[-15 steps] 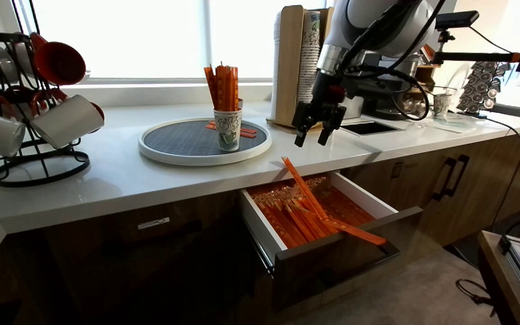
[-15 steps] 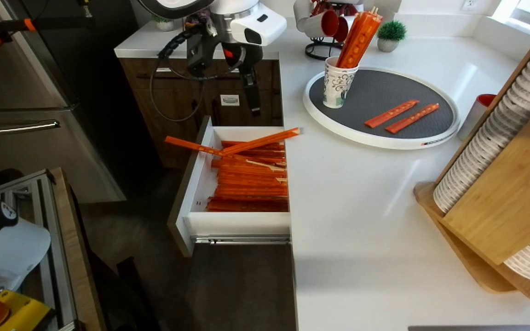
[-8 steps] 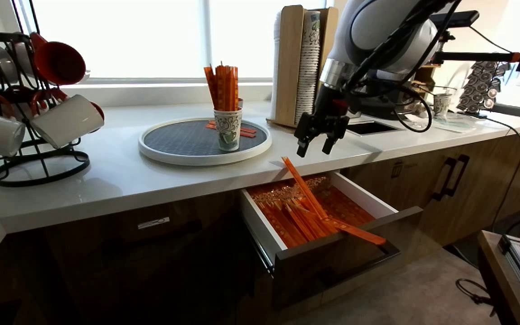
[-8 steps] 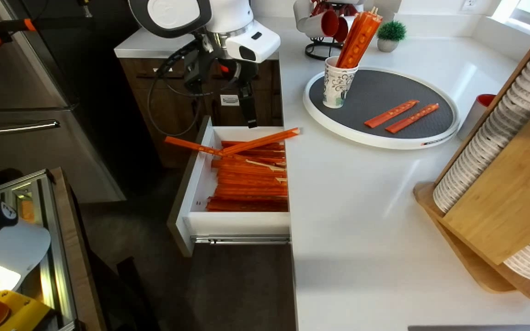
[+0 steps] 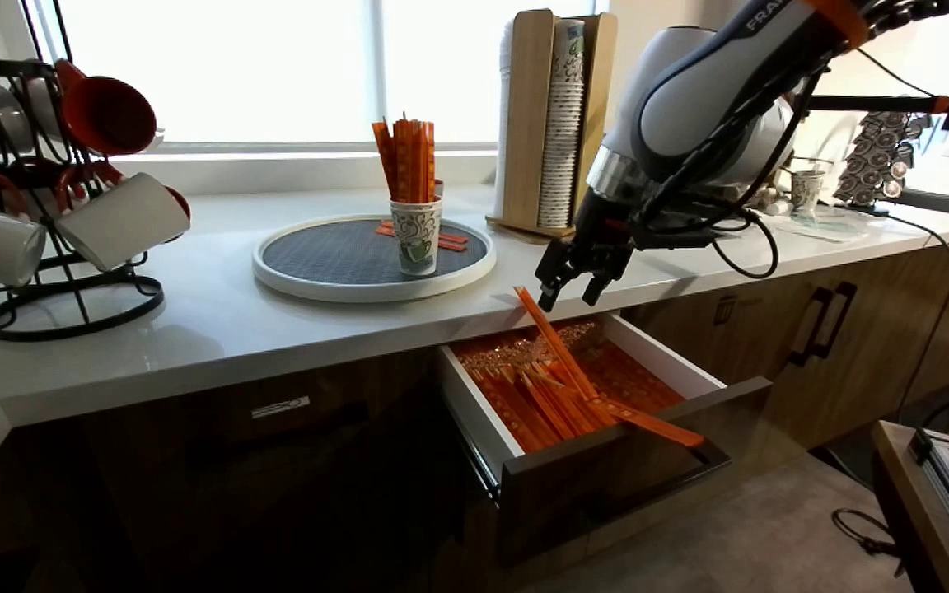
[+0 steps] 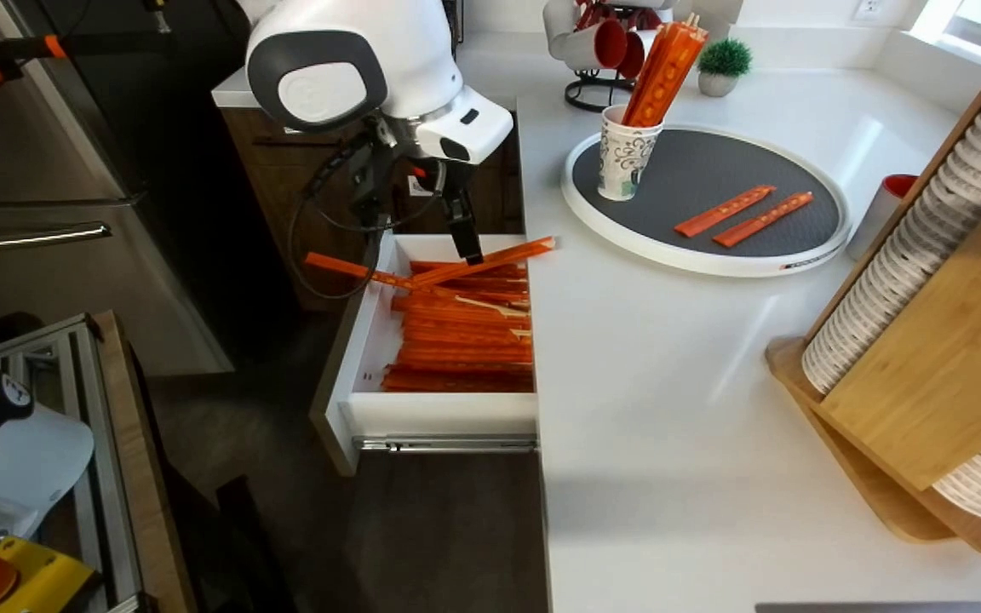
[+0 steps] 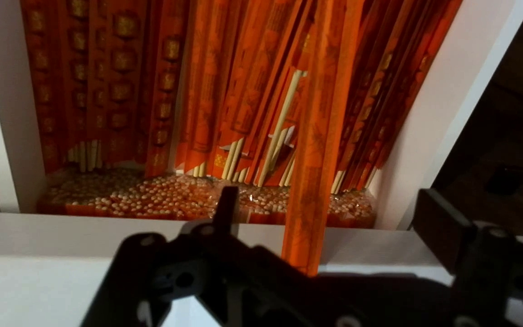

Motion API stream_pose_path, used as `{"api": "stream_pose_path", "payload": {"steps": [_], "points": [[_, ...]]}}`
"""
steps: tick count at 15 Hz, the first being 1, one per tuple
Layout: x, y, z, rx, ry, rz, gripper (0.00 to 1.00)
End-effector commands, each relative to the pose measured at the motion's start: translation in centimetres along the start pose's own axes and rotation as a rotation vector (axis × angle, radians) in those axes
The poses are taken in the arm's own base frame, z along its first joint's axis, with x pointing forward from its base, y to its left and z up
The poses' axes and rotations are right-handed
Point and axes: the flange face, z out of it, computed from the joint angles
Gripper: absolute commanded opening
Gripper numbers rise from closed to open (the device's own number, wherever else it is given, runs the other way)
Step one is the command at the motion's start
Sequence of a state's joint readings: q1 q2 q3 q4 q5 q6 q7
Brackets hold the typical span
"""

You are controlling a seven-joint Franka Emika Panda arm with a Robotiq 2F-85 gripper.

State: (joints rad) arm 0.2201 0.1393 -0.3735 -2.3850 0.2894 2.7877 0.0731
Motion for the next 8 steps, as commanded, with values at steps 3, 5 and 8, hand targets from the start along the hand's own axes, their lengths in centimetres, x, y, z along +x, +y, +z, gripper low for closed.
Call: {"api": "stream_pose_path", "payload": {"steps": [3,5,8], "points": [[-0.1,0.1,3.2,0.018,0.055,-0.004,0.91],[0.0,-0.3,4.0,0.029,0.074,-0.008,0.88],[0.2,-0.6,4.8,0.036,0.088,-0.018,0.61]]}}
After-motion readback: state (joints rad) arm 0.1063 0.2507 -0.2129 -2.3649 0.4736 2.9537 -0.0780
